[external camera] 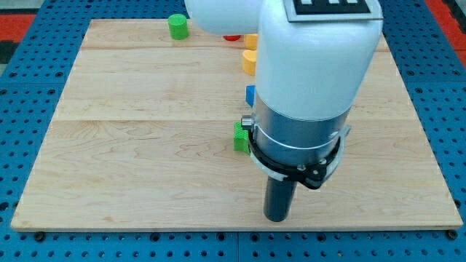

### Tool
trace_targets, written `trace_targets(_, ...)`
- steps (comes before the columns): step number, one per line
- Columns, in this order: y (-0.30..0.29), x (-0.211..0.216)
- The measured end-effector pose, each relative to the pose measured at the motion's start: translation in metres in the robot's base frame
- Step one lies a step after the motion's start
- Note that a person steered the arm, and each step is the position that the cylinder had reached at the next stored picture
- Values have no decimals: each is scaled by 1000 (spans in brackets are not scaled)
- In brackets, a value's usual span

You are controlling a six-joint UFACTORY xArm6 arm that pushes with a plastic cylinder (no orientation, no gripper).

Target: Place the arm right to the blue triangle

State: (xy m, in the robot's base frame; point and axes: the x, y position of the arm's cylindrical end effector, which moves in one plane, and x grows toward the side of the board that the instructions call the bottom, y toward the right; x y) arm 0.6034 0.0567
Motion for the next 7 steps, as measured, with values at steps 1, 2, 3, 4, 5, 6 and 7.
trace_targets(1,42,15)
trace_targets(2,48,15)
trace_targets(3,83,16)
trace_targets(4,146,15)
trace_targets(5,222,-16)
trace_targets(6,245,-45)
trace_targets(7,247,-47)
